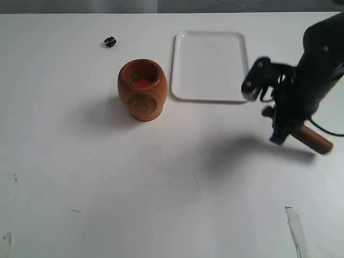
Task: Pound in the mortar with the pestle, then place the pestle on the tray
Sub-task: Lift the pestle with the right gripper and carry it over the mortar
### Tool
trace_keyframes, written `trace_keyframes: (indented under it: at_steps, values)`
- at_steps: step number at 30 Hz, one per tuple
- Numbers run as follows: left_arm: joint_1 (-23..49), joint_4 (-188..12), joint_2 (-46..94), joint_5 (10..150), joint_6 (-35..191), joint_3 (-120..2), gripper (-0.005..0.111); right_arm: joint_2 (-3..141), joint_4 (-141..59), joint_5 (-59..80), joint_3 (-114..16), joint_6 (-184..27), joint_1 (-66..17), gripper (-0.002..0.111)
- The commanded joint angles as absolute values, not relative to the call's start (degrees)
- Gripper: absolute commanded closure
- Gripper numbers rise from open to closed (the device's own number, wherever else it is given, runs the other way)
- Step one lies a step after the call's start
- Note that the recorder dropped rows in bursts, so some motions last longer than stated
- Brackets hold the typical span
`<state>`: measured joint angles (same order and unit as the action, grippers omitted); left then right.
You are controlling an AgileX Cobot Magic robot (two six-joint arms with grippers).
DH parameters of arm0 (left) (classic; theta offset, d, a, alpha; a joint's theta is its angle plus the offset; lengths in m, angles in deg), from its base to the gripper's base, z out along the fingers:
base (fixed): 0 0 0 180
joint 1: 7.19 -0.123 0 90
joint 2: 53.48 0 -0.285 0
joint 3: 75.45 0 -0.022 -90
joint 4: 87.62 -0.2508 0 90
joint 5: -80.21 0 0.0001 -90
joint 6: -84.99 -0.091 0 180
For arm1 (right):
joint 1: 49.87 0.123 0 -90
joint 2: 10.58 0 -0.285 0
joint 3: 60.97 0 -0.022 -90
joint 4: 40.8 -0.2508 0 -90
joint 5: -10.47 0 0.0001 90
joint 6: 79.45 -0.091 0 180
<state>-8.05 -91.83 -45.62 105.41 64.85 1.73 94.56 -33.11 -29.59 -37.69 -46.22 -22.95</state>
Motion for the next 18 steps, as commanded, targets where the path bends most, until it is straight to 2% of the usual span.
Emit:
trace_keyframes:
  at_steps: [1, 4, 6, 13, 18]
  values:
    - [-7.6, -91.4, -45.7, 105.2, 65.3, 1.8, 0.107, 83.6, -47.2, -3.6, -35.8, -46.4, -23.0, 0.108]
    - [-7.6, -91.4, -45.7, 105.2, 65.3, 1.8, 0.107, 78.2, -59.3, 18.8, -30.5, -46.5, -20.7, 0.108]
    - [-7.6, -91.4, -45.7, 105.2, 65.3, 1.8, 0.107, 76.5, -60.4, 32.3, -26.8, -49.3, -18.0, 0.108]
    - [-7.6, -91.4, -45.7, 105.2, 65.3, 1.8, 0.107, 80.2, -30.3, 56.9, -23.4, -88.1, -14.4, 0.108]
    - [-7.6, -91.4, -45.7, 105.2, 65.3, 1.8, 0.107, 86.0, -26.8, 78.5, -24.2, -94.7, -14.4, 0.108]
